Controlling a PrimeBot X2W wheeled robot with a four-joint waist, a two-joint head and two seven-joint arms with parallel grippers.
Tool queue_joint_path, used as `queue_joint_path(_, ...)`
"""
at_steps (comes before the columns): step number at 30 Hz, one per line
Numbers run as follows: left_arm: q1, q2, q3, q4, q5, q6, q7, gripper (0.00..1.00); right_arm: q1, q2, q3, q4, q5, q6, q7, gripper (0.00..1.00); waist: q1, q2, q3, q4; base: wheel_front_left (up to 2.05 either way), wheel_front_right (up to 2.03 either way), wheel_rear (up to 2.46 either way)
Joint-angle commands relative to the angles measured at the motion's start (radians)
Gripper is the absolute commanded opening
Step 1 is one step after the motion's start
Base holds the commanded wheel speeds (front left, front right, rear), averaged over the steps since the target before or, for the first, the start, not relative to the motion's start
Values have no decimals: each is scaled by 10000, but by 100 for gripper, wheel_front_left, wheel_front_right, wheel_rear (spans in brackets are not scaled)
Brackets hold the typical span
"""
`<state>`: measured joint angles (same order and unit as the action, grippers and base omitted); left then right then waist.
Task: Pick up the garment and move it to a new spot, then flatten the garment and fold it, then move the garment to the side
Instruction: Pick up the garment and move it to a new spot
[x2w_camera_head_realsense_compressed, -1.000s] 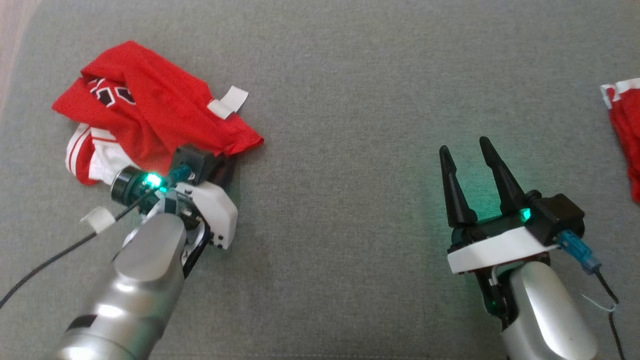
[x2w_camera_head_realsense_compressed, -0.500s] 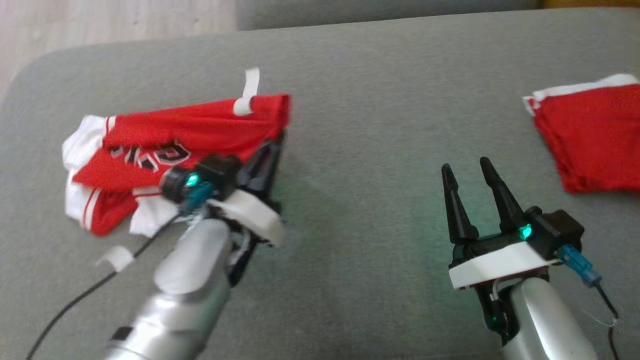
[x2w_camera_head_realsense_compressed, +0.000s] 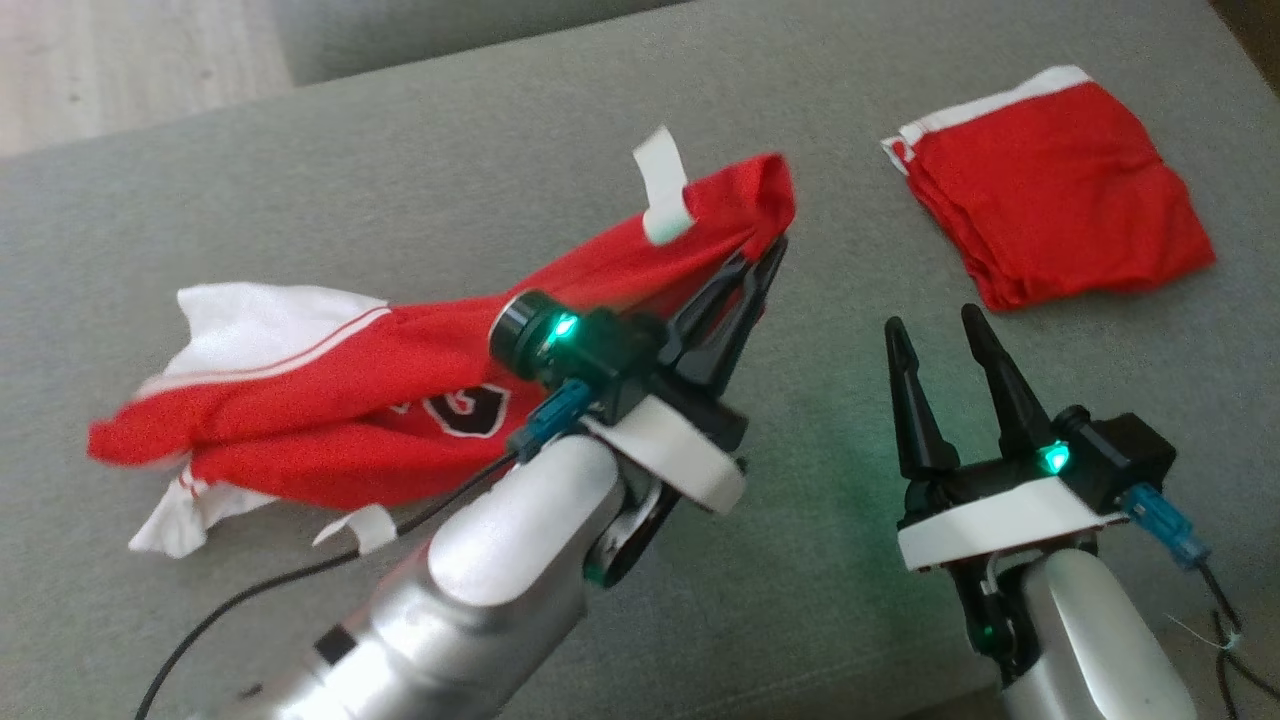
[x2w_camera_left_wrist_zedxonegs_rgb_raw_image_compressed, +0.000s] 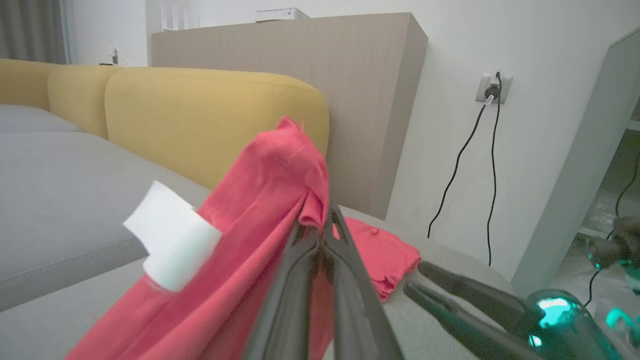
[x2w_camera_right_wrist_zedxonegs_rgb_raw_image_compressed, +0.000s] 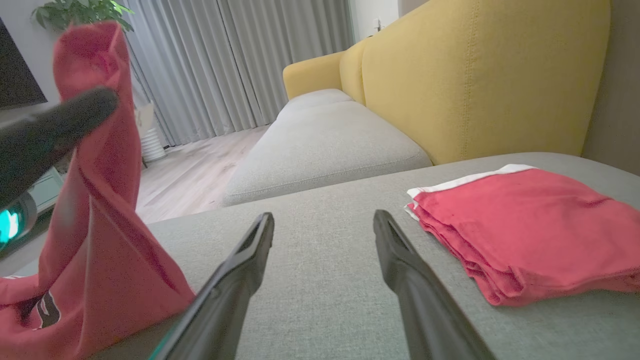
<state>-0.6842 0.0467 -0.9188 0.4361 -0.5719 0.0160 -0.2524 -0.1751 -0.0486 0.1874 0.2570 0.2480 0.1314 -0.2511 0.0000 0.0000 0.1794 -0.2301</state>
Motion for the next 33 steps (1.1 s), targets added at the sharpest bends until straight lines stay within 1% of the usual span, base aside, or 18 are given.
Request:
queue_joint_path(1,-767,38,67,-486,-190,210,-90,0,-383,-16,223,-360,93,-7,-106,100,0,0,248,-280,0,0,0)
queue_joint_path(2,-862,38,-126,-559,-342,342,-91,0,-392,-16,231,-363,101,-7,-106,100,0,0,294,-320,0,0,0)
queue_joint_path(3,-942,38,-342,-547,-472,470,-91,47,-396,-16,233,-371,105,-7,-106,100,0,0,334,-338,0,0,0)
queue_joint_path(4,-1023,37,-587,-469,-576,543,-91,100,-401,-16,223,-380,110,-7,-106,100,0,0,372,-338,0,0,0)
queue_joint_path(6,-1185,37,-941,-308,-726,658,-91,100,-411,-16,155,-412,112,-7,-107,100,0,0,453,-272,0,0,0)
queue_joint_path(8,-1263,37,-1050,-167,-795,792,-92,100,-442,-16,46,-455,112,-7,-107,100,0,0,508,-110,0,0,0)
queue_joint_path(10,-1291,37,-1052,4,-786,824,-92,100,-452,-16,-73,-507,94,-7,-107,100,0,0,503,153,0,0,0)
queue_joint_path(13,-1249,36,-725,174,-584,883,-92,100,-401,-16,-205,-512,-18,-7,-107,100,0,0,365,642,0,0,0)
queue_joint_path(16,-1045,80,-133,297,-225,903,-92,100,-329,-16,-369,-493,-164,-7,-107,100,0,0,118,1208,0,0,0)
queue_joint_path(18,-805,273,351,218,48,896,-92,100,-285,-16,-483,-463,-256,-7,-107,100,0,0,-95,1585,0,0,0)
queue_joint_path(20,-435,598,858,48,300,937,-93,100,-225,-16,-583,-442,-315,-7,-107,100,0,0,-303,1934,0,0,0)
queue_joint_path(21,28,987,1371,-170,537,996,-93,100,-116,-16,-684,-416,-372,-7,-107,100,0,0,-507,2290,0,0,0)
queue_joint_path(25,1256,1733,2377,-804,920,1169,-93,100,185,-16,-696,-345,-423,-7,-107,100,0,0,-853,2851,0,0,0)
queue_joint_path(26,1256,1733,2377,-804,920,1169,-93,100,185,-16,-696,-345,-423,-7,-107,100,0,0,-853,2851,0,0,0)
queue_joint_path(29,2409,2146,2888,-1276,1188,1237,-93,100,413,-16,-691,-322,-398,-7,-107,100,0,0,-995,3135,0,0,0)
queue_joint_path(33,3802,2215,3449,-1750,1339,1233,-93,100,698,-16,-627,-297,-366,-7,-107,100,0,0,-1024,3282,0,0,0)
